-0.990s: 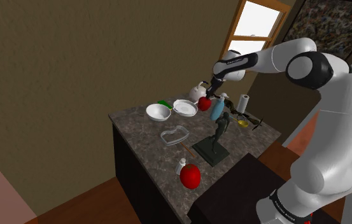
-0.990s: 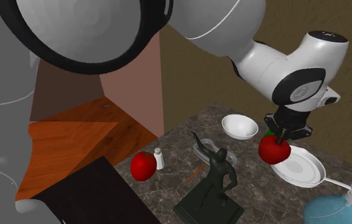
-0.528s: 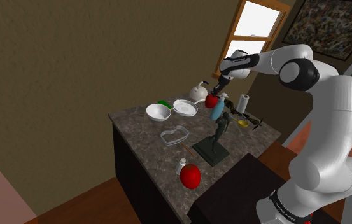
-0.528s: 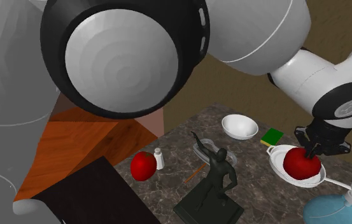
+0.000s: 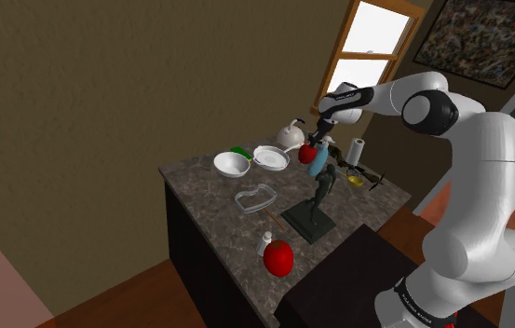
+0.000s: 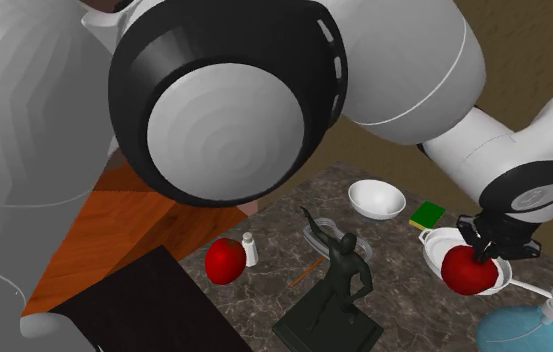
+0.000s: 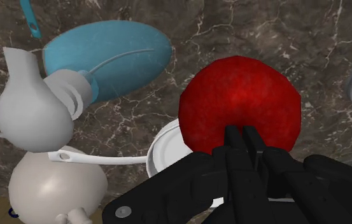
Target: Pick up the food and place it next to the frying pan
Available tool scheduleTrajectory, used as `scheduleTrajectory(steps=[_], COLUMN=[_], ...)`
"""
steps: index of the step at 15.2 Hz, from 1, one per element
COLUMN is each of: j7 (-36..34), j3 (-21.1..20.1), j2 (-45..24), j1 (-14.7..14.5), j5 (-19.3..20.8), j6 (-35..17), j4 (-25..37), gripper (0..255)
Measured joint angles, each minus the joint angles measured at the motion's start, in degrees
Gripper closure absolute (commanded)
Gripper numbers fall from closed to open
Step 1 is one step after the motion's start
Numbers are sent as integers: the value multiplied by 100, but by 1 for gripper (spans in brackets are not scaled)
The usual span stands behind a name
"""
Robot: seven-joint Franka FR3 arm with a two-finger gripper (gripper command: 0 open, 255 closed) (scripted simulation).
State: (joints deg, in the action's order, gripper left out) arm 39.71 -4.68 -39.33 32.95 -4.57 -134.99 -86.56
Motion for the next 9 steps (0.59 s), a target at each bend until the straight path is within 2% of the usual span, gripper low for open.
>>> scheduleTrajectory(steps=[9], j7=[46], j3=[1], j2=[-423], j1=[-8], j5=[-4], j6=[-421], j4=[1], gripper=[255])
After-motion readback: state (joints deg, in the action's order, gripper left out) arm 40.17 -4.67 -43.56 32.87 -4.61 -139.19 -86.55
